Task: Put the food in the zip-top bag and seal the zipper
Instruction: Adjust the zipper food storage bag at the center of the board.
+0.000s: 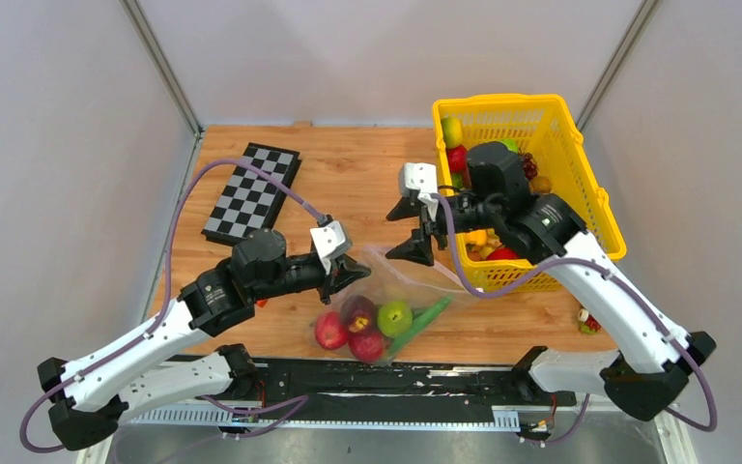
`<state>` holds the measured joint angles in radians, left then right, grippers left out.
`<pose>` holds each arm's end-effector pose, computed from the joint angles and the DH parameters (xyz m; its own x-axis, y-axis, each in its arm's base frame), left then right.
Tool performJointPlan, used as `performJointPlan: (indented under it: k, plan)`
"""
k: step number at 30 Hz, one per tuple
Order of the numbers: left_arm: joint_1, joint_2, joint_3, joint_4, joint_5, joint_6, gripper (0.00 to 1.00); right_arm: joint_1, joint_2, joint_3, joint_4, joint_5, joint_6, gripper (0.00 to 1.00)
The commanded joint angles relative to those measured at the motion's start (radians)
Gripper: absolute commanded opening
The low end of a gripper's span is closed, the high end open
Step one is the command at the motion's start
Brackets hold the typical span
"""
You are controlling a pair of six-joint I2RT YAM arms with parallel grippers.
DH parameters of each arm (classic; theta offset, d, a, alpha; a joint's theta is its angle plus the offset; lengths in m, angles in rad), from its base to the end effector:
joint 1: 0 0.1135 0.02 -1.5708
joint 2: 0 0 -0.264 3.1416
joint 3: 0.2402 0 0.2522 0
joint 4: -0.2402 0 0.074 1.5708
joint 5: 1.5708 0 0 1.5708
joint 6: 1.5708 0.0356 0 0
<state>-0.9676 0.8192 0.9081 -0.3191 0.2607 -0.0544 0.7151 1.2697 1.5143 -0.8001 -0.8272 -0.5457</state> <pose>0.0968 -0.1567 0.3632 -0.1802 0.1691 -0.9690 0.9296 0.3511 -0.1117 0.1702 0.1825 0.4314 0.1351 -0.3480 -0.9277 -0.9897 -0.0931 -0.1092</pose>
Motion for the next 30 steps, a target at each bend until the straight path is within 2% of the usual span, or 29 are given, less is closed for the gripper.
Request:
performJointPlan:
  k: [1,5,11,15,20,25,30]
  plan:
    - [0.005,-0.076,-0.039,0.087,-0.092,-0.03,0.0,-0.001,-0.169,-0.105,0.259,0.327,0.272,0.7]
    - [0.005,-0.147,-0.084,0.117,-0.156,-0.031,0.0,-0.013,-0.397,-0.315,0.38,0.451,0.382,0.8]
    - [0.004,-0.194,-0.113,0.14,-0.186,-0.014,0.0,-0.019,-0.641,-0.521,0.385,0.592,0.479,0.83]
    - [0.005,-0.206,-0.118,0.139,-0.179,-0.017,0.0,-0.02,-0.799,-0.633,0.368,0.622,0.509,0.84]
    - [0.004,-0.217,-0.121,0.129,-0.208,-0.021,0.0,-0.019,-0.867,-0.752,0.393,0.602,0.592,0.85]
    - [0.004,-0.242,-0.137,0.115,-0.308,-0.019,0.0,-0.019,-0.904,-0.859,0.532,0.467,0.628,0.84]
    - [0.004,-0.308,-0.186,0.127,-0.383,-0.03,0.0,-0.019,-0.854,-0.893,0.565,0.444,0.614,0.84]
